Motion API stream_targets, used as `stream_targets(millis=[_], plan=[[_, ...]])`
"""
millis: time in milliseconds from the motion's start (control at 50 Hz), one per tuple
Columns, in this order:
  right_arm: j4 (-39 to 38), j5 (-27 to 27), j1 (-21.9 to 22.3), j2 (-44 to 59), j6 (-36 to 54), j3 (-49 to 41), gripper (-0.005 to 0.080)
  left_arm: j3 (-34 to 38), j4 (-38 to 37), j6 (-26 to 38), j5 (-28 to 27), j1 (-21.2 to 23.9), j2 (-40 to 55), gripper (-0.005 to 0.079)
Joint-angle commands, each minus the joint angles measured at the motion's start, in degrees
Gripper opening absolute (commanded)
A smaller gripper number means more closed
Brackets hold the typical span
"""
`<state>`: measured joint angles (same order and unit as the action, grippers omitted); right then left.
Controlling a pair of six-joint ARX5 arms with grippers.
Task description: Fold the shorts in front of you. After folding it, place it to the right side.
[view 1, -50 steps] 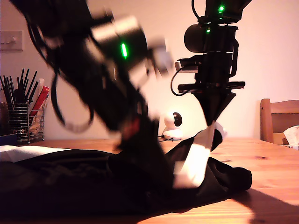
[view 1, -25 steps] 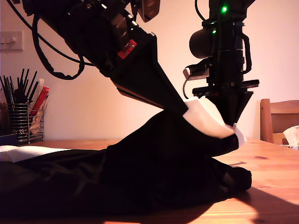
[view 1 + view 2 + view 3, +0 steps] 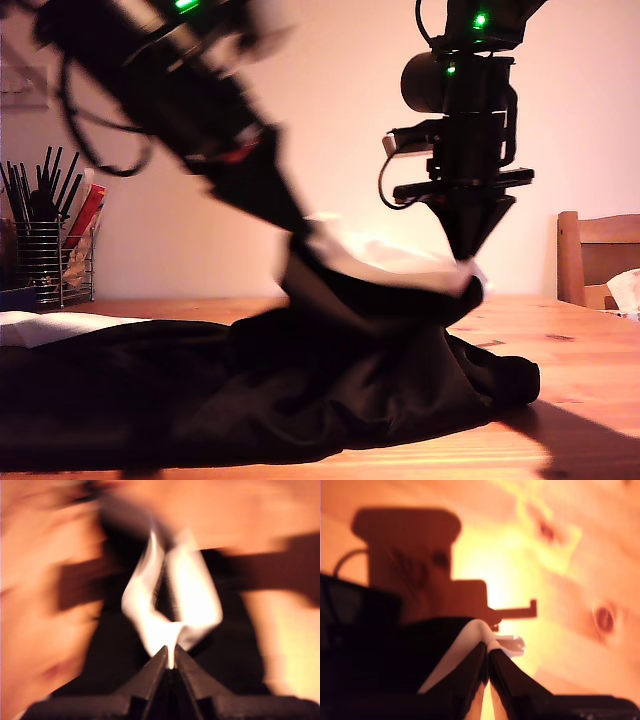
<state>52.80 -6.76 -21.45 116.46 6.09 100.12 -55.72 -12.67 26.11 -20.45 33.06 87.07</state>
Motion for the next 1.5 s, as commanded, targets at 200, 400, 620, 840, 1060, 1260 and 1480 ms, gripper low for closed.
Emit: stream_targets(millis=[200, 400, 620, 840, 1060, 1260, 1480], plan=[[-5.8, 2.8, -1.7, -1.9, -3.0, 0.5, -0.0011, 0.5, 1.6, 0.5, -1.1, -4.5, 4.7, -0.0022], [-8.9, 2.8, -2.6, -0.8, -3.3, 0.5, -0.0011, 0.5, 5.0, 0.5, -0.2, -6.9, 6.4, -0.0022], [-8.9, 2.7, -2.7, 1.6, -3.7, 0.5, -0.0012, 0.5, 7.6, 0.3, 1.5, -9.2, 6.4, -0.0022], [-10.4, 2.7, -2.9, 2.4, -4.0, 0.5, -0.0012, 0.5, 8.9, 0.4, 2.9, -11.0, 6.4, -0.0022], [-11.0, 2.8, -3.0, 3.1, -4.7, 0.5, -0.0012, 0.5, 11.4, 0.2, 3.0, -12.9, 7.0, -0.0022], [-12.8, 2.8, -3.8, 4.5, -5.6, 0.5, -0.0012, 0.5, 13.0, 0.2, 3.0, -14.0, 7.1, -0.0021], [-13.6, 2.7, -4.6, 5.9, -6.1, 0.5, 0.0053, 0.5, 14.4, -0.5, 3.6, -15.2, 7.1, 0.0182]])
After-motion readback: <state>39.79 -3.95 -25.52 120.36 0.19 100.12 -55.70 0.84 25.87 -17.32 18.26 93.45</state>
